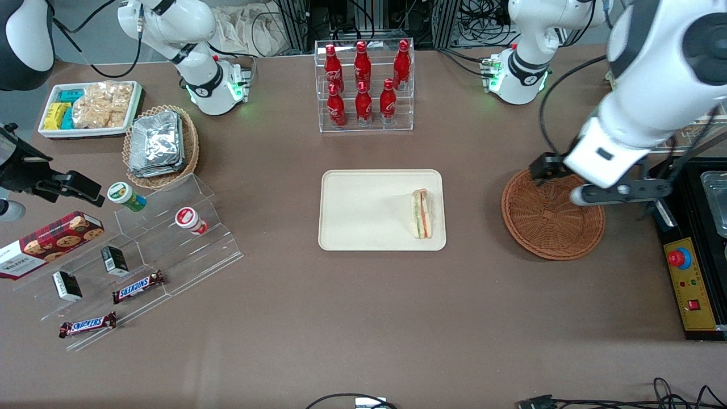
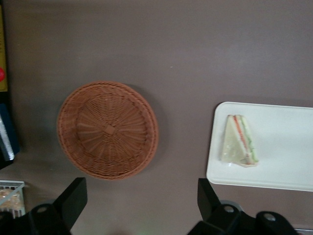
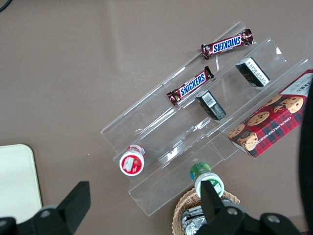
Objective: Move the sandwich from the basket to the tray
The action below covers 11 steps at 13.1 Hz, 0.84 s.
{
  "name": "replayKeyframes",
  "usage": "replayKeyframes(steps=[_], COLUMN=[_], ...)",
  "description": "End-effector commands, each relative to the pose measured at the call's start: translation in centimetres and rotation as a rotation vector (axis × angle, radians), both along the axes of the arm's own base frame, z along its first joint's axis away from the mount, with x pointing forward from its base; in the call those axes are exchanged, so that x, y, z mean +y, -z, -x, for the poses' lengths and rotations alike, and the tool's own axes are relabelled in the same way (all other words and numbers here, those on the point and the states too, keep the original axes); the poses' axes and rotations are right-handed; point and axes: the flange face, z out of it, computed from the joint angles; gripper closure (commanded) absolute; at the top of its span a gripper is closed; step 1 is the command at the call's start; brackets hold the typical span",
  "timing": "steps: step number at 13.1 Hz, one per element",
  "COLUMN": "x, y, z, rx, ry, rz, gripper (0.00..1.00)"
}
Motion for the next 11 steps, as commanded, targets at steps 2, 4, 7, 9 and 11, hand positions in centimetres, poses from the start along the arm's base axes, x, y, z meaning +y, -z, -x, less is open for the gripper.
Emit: replayKeyframes(steps=[2, 4, 7, 9, 11], x=[4.9, 8.5, 10.0, 10.1, 11.5], y=[-1.5, -1.9, -2.9, -3.1, -3.4], z=[2.1, 1.8, 1.6, 1.4, 1.3], rx=[-0.012, -0.016, -0.043, -0.045, -0.048], ry=[0.058, 0.036, 0.003, -0.008, -0.015], rz=[-0.039, -0.024, 0.006, 0.028, 0.039], gripper=[0.00, 0.00, 0.00, 0.00, 0.00])
